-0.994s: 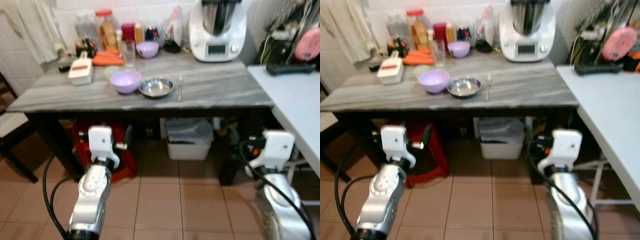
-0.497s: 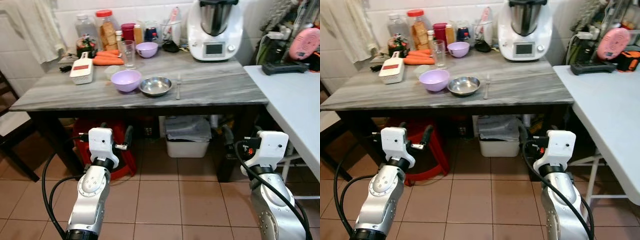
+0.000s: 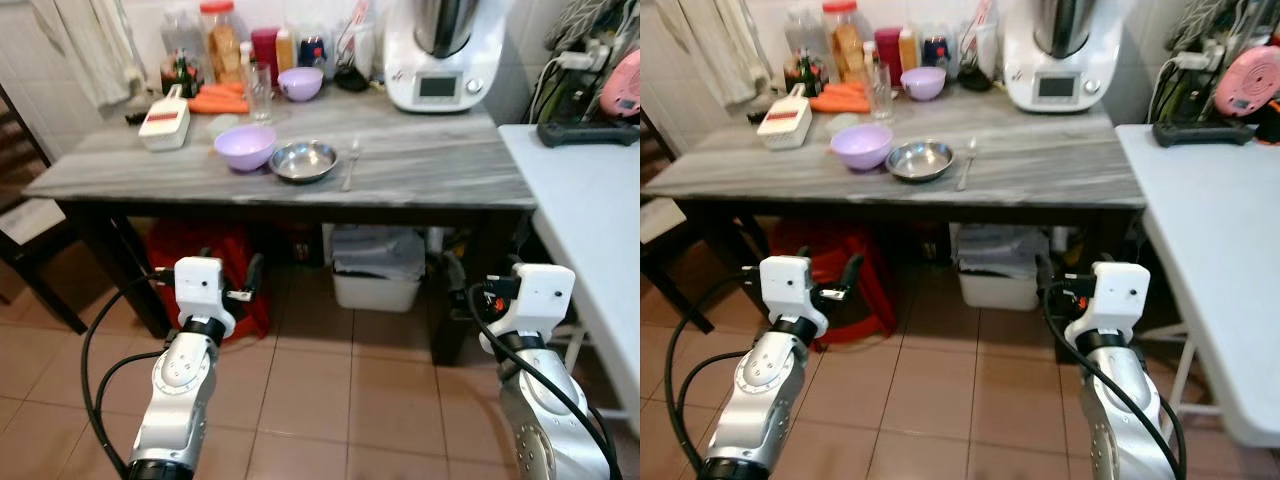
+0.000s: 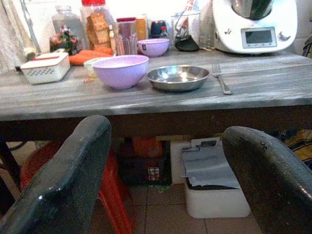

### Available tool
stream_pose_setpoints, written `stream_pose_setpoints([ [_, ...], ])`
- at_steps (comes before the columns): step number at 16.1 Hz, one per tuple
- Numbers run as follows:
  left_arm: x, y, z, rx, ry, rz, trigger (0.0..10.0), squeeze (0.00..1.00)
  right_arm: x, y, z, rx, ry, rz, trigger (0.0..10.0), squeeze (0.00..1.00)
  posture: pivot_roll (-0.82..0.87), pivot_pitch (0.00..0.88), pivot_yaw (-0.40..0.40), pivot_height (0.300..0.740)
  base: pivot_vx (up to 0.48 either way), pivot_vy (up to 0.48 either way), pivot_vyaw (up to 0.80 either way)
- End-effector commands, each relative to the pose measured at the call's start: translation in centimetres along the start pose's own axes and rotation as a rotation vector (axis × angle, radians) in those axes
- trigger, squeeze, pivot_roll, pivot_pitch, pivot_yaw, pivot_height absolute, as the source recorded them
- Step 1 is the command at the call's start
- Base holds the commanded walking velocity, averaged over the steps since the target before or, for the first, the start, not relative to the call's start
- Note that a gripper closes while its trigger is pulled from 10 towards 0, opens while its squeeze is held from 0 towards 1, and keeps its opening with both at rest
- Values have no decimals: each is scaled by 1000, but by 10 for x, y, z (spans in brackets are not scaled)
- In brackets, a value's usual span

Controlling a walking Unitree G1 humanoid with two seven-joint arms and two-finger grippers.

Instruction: Setting the table

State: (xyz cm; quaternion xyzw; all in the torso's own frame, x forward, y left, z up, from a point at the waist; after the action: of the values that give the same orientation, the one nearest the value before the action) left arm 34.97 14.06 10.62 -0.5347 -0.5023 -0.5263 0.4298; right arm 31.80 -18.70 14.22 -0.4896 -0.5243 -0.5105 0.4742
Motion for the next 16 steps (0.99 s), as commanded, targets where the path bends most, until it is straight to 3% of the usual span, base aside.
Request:
stream_pose_setpoints([
  [1,1,2,-6,-23,-11,-2,10000,0,5,0,-5,-13,-3,-16,10000,0,-103,0,76,740,0,-311,0],
  [8,2,1,-14,-67,-44,-5,10000,0,11,-2,-17,-65,-31,-33,10000,0,-106,0,75,740,0,-310,0],
  [16,-4,-10,-12,-56,-46,15,10000,0,-3,-9,-13,-59,-31,31,10000,0,-85,25,38,740,0,-298,0],
])
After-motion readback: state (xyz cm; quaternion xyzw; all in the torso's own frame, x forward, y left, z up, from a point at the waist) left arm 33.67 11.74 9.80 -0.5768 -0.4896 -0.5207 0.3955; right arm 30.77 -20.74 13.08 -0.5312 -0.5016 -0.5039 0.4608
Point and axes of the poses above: a point about 5 cm out from each wrist's last joint towards the gripper, its own y axis pointing out of the wrist towards the gripper, its own x axis along the axis of the wrist's last joint, z = x × y, the point moved 6 cm from there along y, pointing out of the wrist towards the gripper, and after that the axes turned 4 degrees about -y, right-handed, at the moved point
